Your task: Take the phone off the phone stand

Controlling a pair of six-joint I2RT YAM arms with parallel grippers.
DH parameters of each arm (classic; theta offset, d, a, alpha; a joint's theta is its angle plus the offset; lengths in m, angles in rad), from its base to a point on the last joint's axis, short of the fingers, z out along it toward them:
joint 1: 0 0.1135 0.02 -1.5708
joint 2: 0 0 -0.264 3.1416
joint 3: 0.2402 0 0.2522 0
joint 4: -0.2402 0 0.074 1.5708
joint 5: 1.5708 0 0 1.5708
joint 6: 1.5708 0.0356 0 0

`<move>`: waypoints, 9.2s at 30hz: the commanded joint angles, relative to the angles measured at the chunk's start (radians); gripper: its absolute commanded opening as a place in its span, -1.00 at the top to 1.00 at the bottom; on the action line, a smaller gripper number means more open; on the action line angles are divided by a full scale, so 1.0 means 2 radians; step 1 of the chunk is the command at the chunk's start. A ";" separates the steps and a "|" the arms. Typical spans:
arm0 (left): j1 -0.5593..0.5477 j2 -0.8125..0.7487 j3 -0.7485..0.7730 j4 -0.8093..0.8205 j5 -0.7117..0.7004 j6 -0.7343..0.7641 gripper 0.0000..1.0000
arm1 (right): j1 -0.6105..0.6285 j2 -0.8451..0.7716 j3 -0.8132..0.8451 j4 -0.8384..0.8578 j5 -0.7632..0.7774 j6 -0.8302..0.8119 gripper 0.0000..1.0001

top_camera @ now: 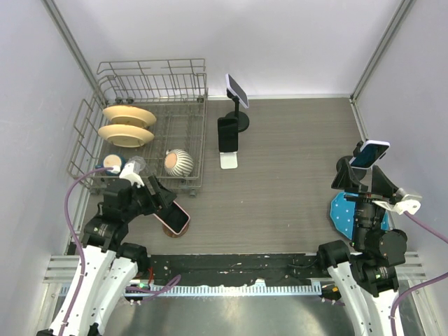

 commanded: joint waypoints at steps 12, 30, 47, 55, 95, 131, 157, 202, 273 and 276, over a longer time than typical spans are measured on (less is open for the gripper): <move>-0.001 0.003 -0.005 0.035 0.042 0.001 -0.05 | 0.006 -0.003 0.011 0.010 0.019 0.000 -0.98; -0.001 -0.007 0.031 0.035 0.020 0.020 1.00 | 0.008 -0.004 0.004 0.018 -0.006 -0.005 -0.99; -0.005 0.062 0.074 0.227 0.206 -0.065 0.99 | 0.009 0.213 0.131 -0.114 -0.371 0.025 -0.99; -0.069 0.187 0.133 0.292 0.238 -0.060 0.99 | 0.008 0.252 0.076 0.015 -0.485 0.130 -0.99; -0.194 0.303 0.157 0.466 0.313 -0.086 0.79 | 0.162 0.470 -0.019 0.324 -0.611 0.345 0.63; -0.182 0.009 0.081 0.193 -0.274 0.178 -0.99 | 0.204 0.579 -0.095 0.249 -0.222 0.475 0.98; -0.097 -0.001 0.064 0.196 -0.192 0.155 -1.00 | 0.309 0.835 -0.026 0.412 -0.174 0.555 0.64; -0.088 -0.017 0.063 0.194 -0.215 0.156 -0.99 | 0.448 0.657 0.158 0.111 -0.225 0.006 -0.91; -0.085 -0.047 0.057 0.198 -0.227 0.156 -1.00 | 0.561 0.803 0.304 0.072 -0.170 -0.021 0.55; -0.085 -0.047 0.057 0.198 -0.226 0.156 -1.00 | 0.560 0.758 0.301 0.009 -0.139 -0.015 0.57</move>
